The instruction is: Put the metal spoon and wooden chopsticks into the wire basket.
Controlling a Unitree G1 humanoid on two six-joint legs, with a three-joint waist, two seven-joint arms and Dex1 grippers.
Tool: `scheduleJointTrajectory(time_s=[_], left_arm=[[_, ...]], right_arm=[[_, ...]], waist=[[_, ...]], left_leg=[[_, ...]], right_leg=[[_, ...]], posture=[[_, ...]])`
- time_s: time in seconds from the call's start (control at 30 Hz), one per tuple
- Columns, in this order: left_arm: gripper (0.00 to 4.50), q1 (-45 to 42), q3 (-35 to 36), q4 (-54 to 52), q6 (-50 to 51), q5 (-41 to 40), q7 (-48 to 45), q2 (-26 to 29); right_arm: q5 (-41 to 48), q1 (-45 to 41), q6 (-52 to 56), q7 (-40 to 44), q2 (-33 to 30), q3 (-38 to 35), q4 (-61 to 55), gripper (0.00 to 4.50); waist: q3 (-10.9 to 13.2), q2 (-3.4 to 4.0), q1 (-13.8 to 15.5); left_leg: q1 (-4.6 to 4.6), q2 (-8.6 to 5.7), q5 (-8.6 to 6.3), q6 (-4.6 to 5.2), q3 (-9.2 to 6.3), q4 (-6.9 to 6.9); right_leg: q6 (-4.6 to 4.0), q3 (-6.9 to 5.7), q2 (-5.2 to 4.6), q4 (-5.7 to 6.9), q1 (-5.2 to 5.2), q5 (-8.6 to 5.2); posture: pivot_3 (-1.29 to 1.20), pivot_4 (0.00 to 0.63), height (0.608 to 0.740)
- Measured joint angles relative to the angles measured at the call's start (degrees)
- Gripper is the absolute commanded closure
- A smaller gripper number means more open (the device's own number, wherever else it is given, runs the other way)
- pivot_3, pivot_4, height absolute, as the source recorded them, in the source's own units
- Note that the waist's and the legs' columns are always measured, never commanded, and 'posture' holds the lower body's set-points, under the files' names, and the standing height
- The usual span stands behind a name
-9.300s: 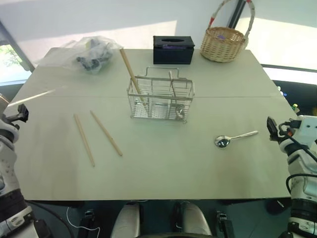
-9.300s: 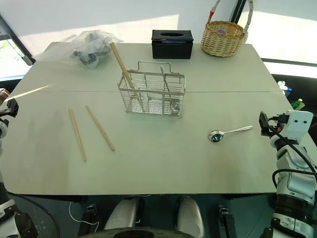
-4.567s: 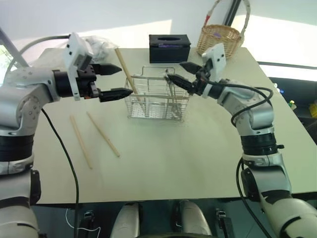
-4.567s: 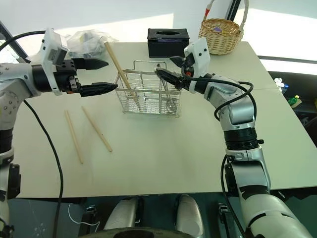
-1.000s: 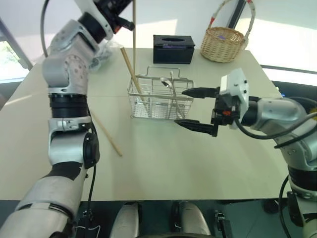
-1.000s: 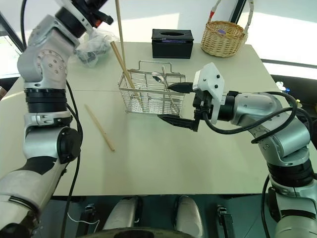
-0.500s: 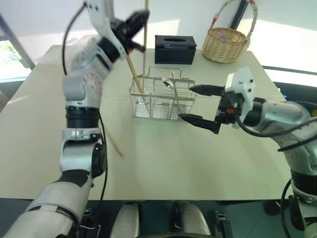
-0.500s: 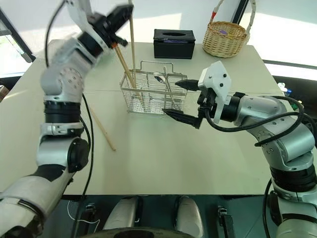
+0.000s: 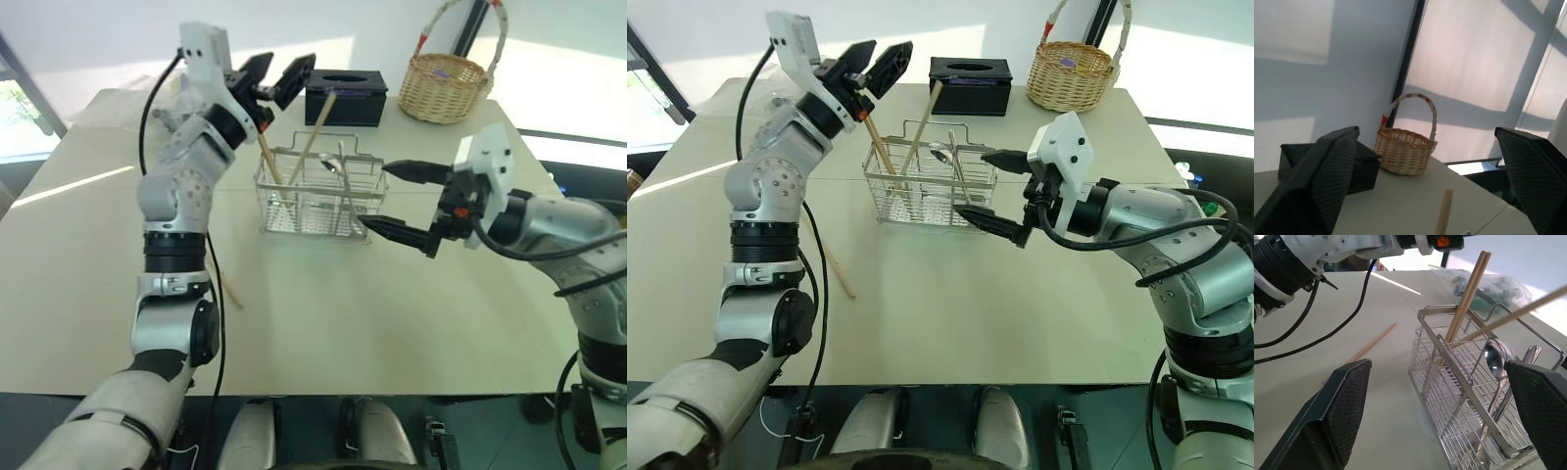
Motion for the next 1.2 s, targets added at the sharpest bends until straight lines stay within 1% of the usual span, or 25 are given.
scheduleJointTrajectory(time_s=[0.13, 0.2, 0.3, 0.33, 0.37, 0.43, 0.5, 0.53, 0.6, 0.67, 0.7, 0.8, 0.97, 1.1, 1.2], left_arm=[[0.09, 0.0, 1.7, -8.3, 6.2, -4.1, 1.9, 4.4], [0.09, -0.6, 4.2, -11.2, 10.2, -6.7, 5.2, 6.8], [0.09, -4.9, 11.1, -11.9, 18.9, -7.7, 18.7, 10.7], [0.09, -6.0, 13.2, -12.0, 21.4, -7.2, 23.3, 11.2], [0.09, -7.1, 15.9, -12.0, 25.4, -5.8, 30.1, 11.3], [0.09, -7.2, 19.8, -11.5, 32.0, -2.9, 40.4, 10.9], [0.09, -6.6, 23.2, -10.6, 39.9, 1.6, 48.6, 9.7], [0.09, -6.4, 25.9, -10.4, 45.3, 4.3, 52.6, 8.1], [0.09, -4.7, 30.2, -10.3, 54.0, 9.2, 57.7, 4.5], [0.09, -3.4, 31.5, -10.3, 58.3, 12.6, 59.4, 1.3], [0.09, -2.7, 31.5, -10.0, 59.4, 14.1, 59.6, -0.6], [0.09, -2.1, 30.7, -7.3, 58.7, 16.9, 59.5, -3.0], [0.09, -1.0, 29.2, 1.3, 54.1, 21.1, 58.6, -3.2], [0.09, -1.0, 29.1, 8.1, 50.7, 22.3, 57.9, -3.1], [0.09, -1.8, 28.5, 13.5, 47.3, 23.0, 57.3, -1.9]], right_arm=[[-0.1, -0.4, 0.0, 0.2, 0.4, 0.2, 1.0, 0.00], [-0.1, -1.1, -0.2, 0.7, 0.5, 0.5, 1.8, 0.00], [-0.6, -1.7, -0.5, 1.5, 0.7, 1.0, 2.7, 0.00], [-0.7, -1.8, -0.6, 1.7, 0.7, 1.1, 3.0, 0.00], [-1.1, -1.8, -0.7, 2.0, 0.7, 1.4, 3.3, 0.00], [-1.3, -2.0, -1.1, 2.6, 0.8, 2.1, 3.6, 0.00], [-1.4, -2.3, -1.4, 3.2, 0.8, 2.5, 3.6, 0.00], [-1.6, -2.5, -1.6, 3.5, 0.9, 2.7, 3.6, 0.00], [-1.8, -3.0, -1.7, 3.8, 1.0, 2.8, 3.7, 0.00], [-1.9, -3.3, -1.7, 4.0, 1.2, 3.0, 3.9, 0.00], [-2.0, -3.4, -1.8, 4.2, 1.6, 3.2, 4.0, 0.00], [-2.0, -3.4, -1.8, 4.4, 2.1, 3.8, 4.1, 0.00], [-2.1, -3.2, -1.7, 4.5, 2.2, 4.0, 3.6, 0.00], [-1.7, -2.4, -1.3, 4.3, 2.2, 4.0, 2.3, 0.00], [-1.6, -1.5, -0.9, 3.9, 2.2, 3.9, 1.8, 0.00]], waist=[[0.0, 0.05, -0.1], [0.0, 0.07, -0.1], [0.0, 0.07, -0.1], [0.0, 0.07, -0.1], [0.0, 0.08, -0.1], [0.0, 0.06, 0.0], [0.0, 0.00, 0.1], [0.0, -0.01, 0.1], [0.0, -0.08, 0.1], [0.0, -0.18, 0.2], [0.0, -0.18, 0.2], [0.0, -0.17, 0.1], [0.0, -0.14, 0.0], [0.0, -0.15, 0.1], [0.0, -0.10, 0.1]], left_leg=[[0.03, 0.01, 0.00, 0.00, -0.01, -0.01], [0.03, 0.01, 0.00, 0.00, -0.02, 0.00], [0.06, 0.02, 0.00, 0.00, -0.08, 0.00], [0.08, 0.01, 0.00, 0.00, -0.09, -0.01], [0.12, 0.01, 0.00, 0.00, -0.09, -0.01], [0.14, -0.01, 0.00, 0.00, -0.11, -0.01], [0.11, -0.04, 0.00, -0.01, -0.12, 0.00], [0.10, -0.06, 0.01, -0.01, -0.13, 0.01], [0.05, -0.07, 0.01, -0.02, -0.14, -0.01], [-0.01, -0.06, 0.20, -0.37, -0.16, 0.00], [-0.01, -0.07, 0.25, -0.46, -0.15, -0.01], [0.00, -0.06, 0.25, -0.48, -0.14, -0.02], [0.05, -0.04, 0.26, -0.49, -0.09, -0.08], [0.03, -0.04, 0.25, -0.47, -0.09, -0.06], [0.05, -0.06, 0.22, -0.42, -0.08, -0.06]], right_leg=[[0.00, 0.01, 0.01, 0.01, 0.00, 0.00], [0.00, 0.01, 0.02, 0.00, 0.00, 0.00], [0.00, 0.01, 0.04, 0.00, 0.01, -0.01], [0.01, 0.01, 0.04, 0.00, 0.05, -0.01], [0.01, 0.01, 0.03, 0.00, 0.09, -0.01], [0.02, 0.01, 0.02, 0.03, 0.13, -0.01], [0.02, 0.01, 0.03, 0.04, 0.14, -0.01], [0.03, 0.01, 0.02, 0.04, 0.14, -0.01], [0.04, 0.00, 0.03, 0.04, 0.11, 0.00], [0.04, -0.01, 0.04, 0.03, 0.07, 0.00], [0.03, -0.01, 0.04, 0.03, 0.07, 0.00], [0.03, -0.01, 0.04, 0.03, 0.04, 0.00], [0.03, 0.00, 0.05, 0.02, -0.03, 0.00], [0.03, 0.00, 0.03, 0.02, 0.00, 0.00], [0.03, 0.00, 0.01, 0.02, -0.01, 0.00]], posture=[[0.00, 0.150, 0.706], [0.00, 0.150, 0.706], [0.00, 0.150, 0.706], [0.00, 0.150, 0.706], [0.00, 0.150, 0.706], [0.00, 0.150, 0.706], [0.00, 0.150, 0.706], [0.00, 0.150, 0.706], [0.00, 0.150, 0.706], [0.00, 0.150, 0.706], [0.00, 0.150, 0.706], [0.00, 0.150, 0.706], [0.00, 0.150, 0.706], [0.00, 0.150, 0.706], [0.00, 0.150, 0.706]])
